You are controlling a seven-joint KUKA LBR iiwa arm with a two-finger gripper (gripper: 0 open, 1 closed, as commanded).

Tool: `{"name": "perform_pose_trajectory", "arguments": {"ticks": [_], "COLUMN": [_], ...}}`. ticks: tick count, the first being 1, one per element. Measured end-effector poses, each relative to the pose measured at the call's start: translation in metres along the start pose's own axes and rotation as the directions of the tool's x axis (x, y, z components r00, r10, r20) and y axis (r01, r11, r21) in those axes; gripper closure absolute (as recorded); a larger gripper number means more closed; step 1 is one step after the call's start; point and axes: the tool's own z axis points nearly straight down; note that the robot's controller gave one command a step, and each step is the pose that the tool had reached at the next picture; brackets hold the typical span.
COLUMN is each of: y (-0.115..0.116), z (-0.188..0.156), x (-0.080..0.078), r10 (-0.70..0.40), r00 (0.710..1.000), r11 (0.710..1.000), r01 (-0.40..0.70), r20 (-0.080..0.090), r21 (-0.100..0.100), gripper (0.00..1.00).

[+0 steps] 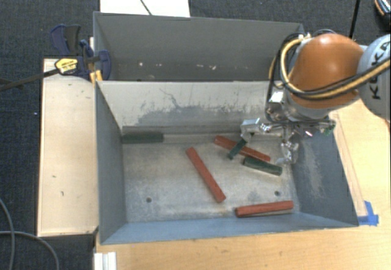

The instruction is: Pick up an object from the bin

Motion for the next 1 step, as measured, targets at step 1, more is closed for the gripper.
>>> {"name": "perform_pose_trajectory", "arguments": {"ticks": [1], "y": [-0.0037], "z": [0.0681], "x": [0.0393], "r10": [-0.357], "r00": [0.934], "r11": [0.934], "r01": [0.357], "r20": [-0.004], "r21": [-0.012], "gripper": [0.00]}}
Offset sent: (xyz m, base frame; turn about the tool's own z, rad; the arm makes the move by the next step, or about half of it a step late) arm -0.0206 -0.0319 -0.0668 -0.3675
